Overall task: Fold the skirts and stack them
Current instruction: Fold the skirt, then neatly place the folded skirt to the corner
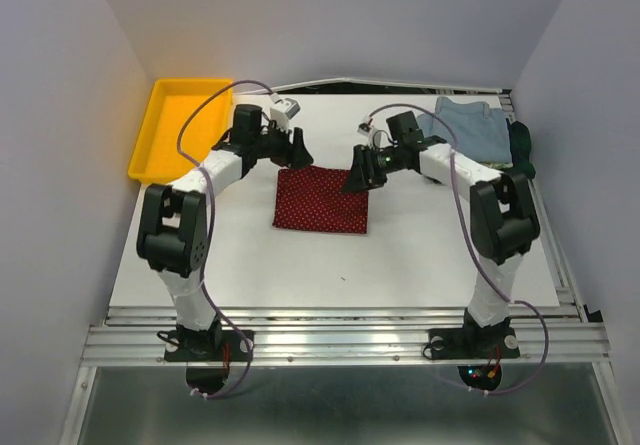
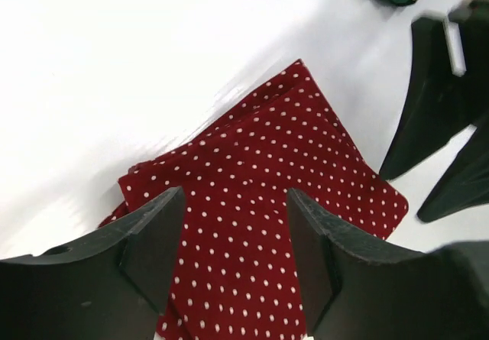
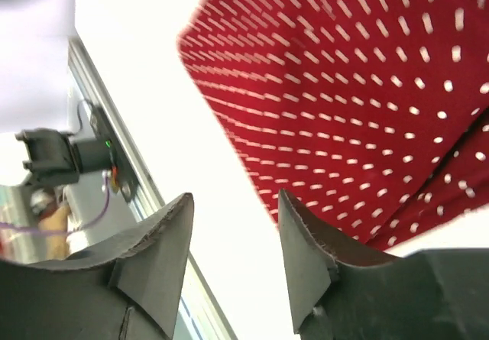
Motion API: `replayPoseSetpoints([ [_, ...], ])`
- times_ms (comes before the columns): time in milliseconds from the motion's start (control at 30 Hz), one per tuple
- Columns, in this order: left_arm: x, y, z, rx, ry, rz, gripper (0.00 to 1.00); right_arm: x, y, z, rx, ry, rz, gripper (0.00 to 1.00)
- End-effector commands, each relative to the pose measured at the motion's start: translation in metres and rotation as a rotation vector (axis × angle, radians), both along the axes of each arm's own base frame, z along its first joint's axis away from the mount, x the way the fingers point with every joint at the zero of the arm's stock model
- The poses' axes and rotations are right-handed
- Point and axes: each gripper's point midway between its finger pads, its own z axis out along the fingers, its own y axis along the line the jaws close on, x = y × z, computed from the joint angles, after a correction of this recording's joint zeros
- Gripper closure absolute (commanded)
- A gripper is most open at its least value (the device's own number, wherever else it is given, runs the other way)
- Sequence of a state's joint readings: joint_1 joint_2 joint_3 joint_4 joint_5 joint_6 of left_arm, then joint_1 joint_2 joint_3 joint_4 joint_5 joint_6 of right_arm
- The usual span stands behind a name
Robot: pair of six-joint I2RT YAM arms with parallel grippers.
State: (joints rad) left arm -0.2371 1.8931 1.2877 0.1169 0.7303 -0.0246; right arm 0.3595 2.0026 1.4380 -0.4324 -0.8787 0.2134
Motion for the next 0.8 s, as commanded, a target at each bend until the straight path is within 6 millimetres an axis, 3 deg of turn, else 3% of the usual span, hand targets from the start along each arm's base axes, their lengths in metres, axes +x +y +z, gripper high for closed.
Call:
replayPoseSetpoints([
  [0,-0.03,0.003,0.072,0.34,-0.378,-0.089,0.33,0.013,-0.009,0.086,0.006,-0.213,-0.132,0.43],
  [33,-0.047,0.002,0.054,0.472,-0.419,-0.14,0.33,0.015,-0.024,0.073,-0.05,-0.176,-0.222,0.41],
  [67,-0.058,0.002,0.049,0.532,-0.445,-0.172,0.32,0.011,-0.029,0.083,-0.048,-0.201,-0.259,0.39],
  [100,-0.07,0.001,0.056,0.573,-0.497,-0.191,0.32,0.01,-0.038,0.081,-0.05,-0.186,-0.306,0.39],
  [133,-0.085,0.005,0.037,0.646,-0.515,-0.249,0.32,0.003,-0.055,0.058,-0.083,-0.103,-0.394,0.37],
  [167,-0.1,-0.006,0.033,0.691,-0.548,-0.289,0.31,0.0,-0.063,0.052,-0.085,-0.087,-0.438,0.35],
  [200,-0.114,-0.005,0.025,0.72,-0.56,-0.324,0.3,0.002,-0.076,0.06,-0.062,-0.114,-0.493,0.31],
  [233,-0.123,-0.007,0.021,0.758,-0.585,-0.37,0.29,-0.011,-0.084,0.039,-0.078,-0.04,-0.533,0.31],
  [300,-0.143,-0.02,0.01,0.795,-0.619,-0.435,0.28,-0.014,-0.095,0.037,-0.061,-0.038,-0.601,0.28],
  [467,-0.165,-0.038,-0.026,0.904,-0.645,-0.57,0.28,-0.034,-0.113,-0.003,-0.09,0.084,-0.766,0.24],
  [767,-0.165,-0.062,-0.071,0.947,-0.637,-0.662,0.32,-0.043,-0.095,-0.025,0.023,0.185,-0.734,0.23],
])
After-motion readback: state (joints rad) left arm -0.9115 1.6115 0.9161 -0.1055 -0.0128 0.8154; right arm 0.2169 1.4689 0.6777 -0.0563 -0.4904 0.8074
